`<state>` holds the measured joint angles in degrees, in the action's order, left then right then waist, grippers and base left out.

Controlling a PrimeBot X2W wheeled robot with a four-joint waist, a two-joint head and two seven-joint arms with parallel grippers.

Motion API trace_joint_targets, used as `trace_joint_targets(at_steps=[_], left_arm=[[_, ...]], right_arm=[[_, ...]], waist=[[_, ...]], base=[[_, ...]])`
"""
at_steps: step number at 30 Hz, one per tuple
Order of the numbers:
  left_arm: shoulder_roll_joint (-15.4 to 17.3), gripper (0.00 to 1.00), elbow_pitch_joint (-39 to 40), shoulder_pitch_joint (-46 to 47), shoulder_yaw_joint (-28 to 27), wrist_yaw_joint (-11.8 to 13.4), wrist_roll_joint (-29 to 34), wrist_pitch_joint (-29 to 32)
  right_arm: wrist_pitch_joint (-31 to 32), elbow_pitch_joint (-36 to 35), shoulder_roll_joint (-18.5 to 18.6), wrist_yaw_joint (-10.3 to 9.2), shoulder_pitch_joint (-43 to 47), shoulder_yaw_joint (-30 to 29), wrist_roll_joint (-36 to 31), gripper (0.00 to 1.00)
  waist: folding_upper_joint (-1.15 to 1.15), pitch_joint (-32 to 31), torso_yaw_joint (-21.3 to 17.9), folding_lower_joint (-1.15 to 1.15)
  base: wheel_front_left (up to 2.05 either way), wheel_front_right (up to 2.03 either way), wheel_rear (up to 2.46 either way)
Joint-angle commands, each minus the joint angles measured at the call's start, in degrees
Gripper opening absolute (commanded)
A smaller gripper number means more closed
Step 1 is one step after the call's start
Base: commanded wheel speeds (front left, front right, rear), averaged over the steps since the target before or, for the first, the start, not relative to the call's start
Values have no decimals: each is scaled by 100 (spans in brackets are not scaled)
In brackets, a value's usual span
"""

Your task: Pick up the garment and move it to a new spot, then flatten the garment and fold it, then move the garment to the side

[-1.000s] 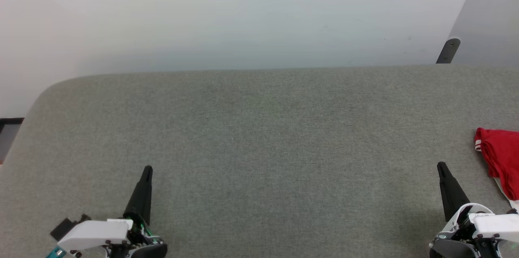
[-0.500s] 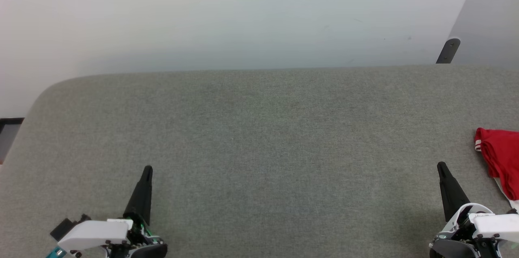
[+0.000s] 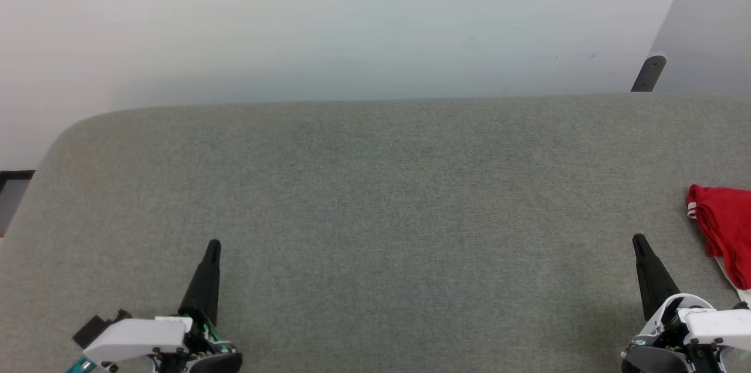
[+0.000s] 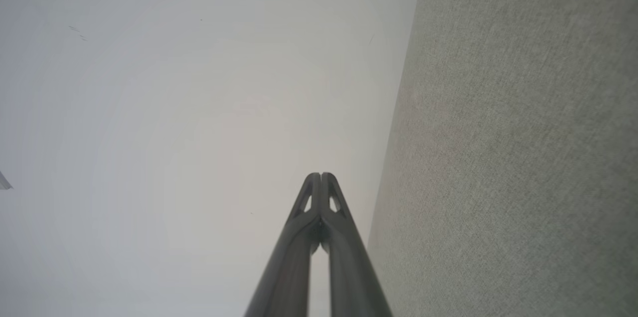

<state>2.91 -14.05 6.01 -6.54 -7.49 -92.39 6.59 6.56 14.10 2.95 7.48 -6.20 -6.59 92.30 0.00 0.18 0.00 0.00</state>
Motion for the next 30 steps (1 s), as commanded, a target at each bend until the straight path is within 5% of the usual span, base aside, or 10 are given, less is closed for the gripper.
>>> trace_joint_targets(at_steps=[1,30], left_arm=[[-9,0,-6,56,-14,0,0,13],[-10,0,-5,57,-15,0,2,15]], right_arm=[[0,1,-19,2,-20,12,22,0],[0,1,-19,2,-20,12,22,0]], waist=[[0,0,0,0],[0,0,0,0]], base=[[0,0,0],[0,0,0]])
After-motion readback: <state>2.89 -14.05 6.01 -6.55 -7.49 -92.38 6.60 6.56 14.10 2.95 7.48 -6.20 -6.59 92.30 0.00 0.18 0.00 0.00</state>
